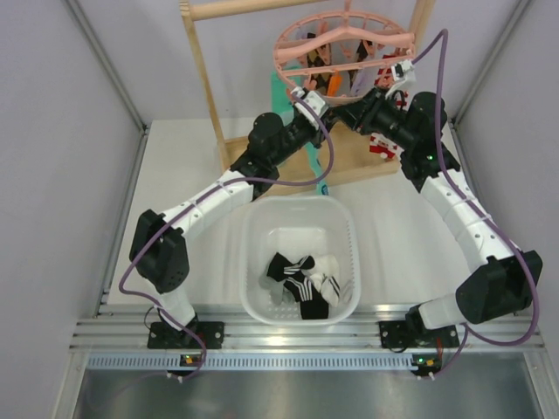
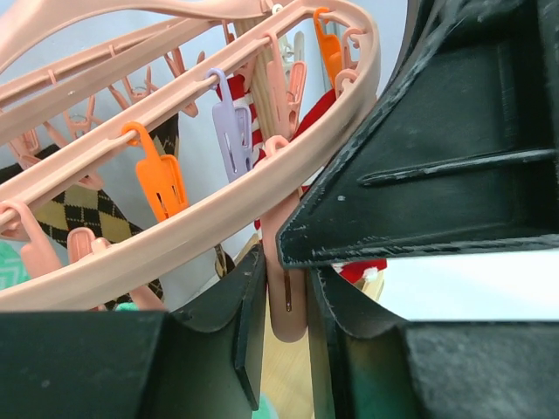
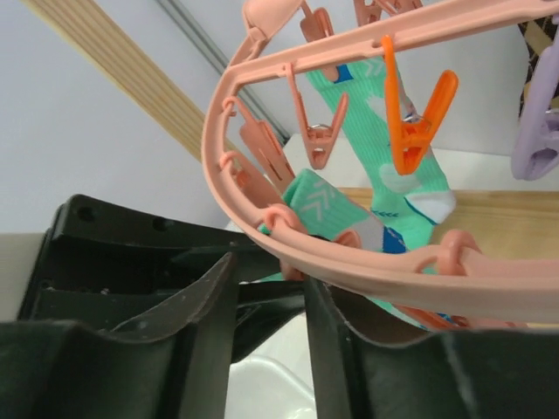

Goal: Clip the socks to the hanger
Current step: Open the clamp at the hanger.

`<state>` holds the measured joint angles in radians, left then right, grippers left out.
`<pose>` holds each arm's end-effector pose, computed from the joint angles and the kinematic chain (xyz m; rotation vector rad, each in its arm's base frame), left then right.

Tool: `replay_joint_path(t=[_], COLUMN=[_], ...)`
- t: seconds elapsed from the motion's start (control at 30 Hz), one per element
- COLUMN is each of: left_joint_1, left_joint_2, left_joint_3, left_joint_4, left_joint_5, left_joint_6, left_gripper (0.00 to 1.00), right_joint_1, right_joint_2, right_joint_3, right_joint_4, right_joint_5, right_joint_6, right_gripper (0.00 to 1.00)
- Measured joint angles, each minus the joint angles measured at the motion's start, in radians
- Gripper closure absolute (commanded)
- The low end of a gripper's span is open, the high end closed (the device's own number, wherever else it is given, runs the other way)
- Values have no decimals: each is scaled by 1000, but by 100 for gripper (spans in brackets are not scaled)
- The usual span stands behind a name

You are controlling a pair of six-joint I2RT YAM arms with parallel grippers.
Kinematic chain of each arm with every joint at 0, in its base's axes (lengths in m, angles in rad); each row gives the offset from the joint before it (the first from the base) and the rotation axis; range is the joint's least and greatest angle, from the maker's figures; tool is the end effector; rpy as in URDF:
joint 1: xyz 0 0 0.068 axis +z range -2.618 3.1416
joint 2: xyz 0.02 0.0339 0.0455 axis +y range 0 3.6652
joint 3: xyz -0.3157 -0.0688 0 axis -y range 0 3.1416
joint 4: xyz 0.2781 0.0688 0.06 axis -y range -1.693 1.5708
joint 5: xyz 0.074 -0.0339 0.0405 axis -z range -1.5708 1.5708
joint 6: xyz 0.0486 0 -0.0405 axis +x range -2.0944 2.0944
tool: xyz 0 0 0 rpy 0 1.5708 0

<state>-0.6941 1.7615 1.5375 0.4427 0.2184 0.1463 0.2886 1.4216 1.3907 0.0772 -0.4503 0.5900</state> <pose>0.3644 -0.3170 0.4466 0.7302 1.1750 -0.6069 0.3492 0.1257 0.4825 -0.1374 1.6173 1.0302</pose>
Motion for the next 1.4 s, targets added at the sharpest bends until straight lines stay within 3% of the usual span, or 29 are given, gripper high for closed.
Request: replay_joint_path(t=[0.03,0.13,0.3,0.43,0.63,1.4], left_joint_1=[0,8,12,15,28,58], left_joint_2=[0,0,0,-1,-10,-65], left_joint_3=[0,0,0,0,-15,-186], left_joint_4=[-1,-5,-6,-2,2,282], left_joint_5=[0,5,18,28,50,100], left_joint_6=[-2,-11,-29,-54,-80,-122], left_gripper=[100,100,100,100,100,100], right_joint_1=[0,0,-5,-12,-37,-33], right_joint_2=[0,-10,-62,-95,-101,-24], right_joint_3=[0,-2,-45,-67,-108,-142], right_joint_4=[3,5,32,45,62,224], right_joint_5=[-8,-1,33,58,69,-49], right_joint_6=[5,13,39,47,69,225], right_gripper=[52,48,55,52,35,34])
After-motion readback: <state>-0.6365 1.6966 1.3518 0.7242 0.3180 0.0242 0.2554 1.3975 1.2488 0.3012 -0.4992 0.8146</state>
